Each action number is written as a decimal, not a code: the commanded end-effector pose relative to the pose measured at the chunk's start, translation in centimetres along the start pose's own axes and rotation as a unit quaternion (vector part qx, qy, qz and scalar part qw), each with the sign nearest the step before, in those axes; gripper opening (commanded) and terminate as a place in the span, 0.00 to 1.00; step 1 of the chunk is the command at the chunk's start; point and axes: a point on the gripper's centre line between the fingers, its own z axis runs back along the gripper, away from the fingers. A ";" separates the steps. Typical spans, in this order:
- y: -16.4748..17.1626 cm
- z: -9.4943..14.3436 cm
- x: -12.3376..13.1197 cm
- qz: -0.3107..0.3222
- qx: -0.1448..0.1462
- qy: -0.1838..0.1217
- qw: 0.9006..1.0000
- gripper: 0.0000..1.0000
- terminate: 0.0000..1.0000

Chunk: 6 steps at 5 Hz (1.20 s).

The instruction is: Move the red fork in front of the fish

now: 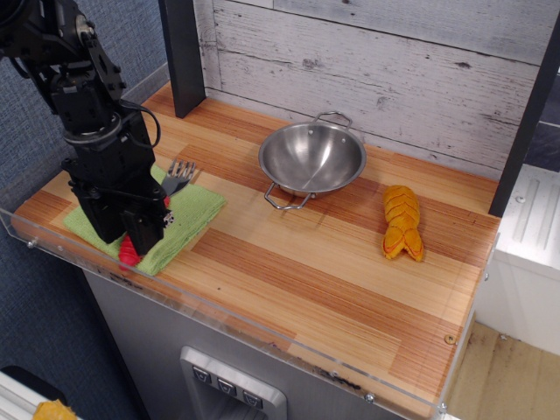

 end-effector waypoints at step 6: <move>0.7 -0.5 0.3 0.004 -0.005 0.006 1.000 1.00 0.00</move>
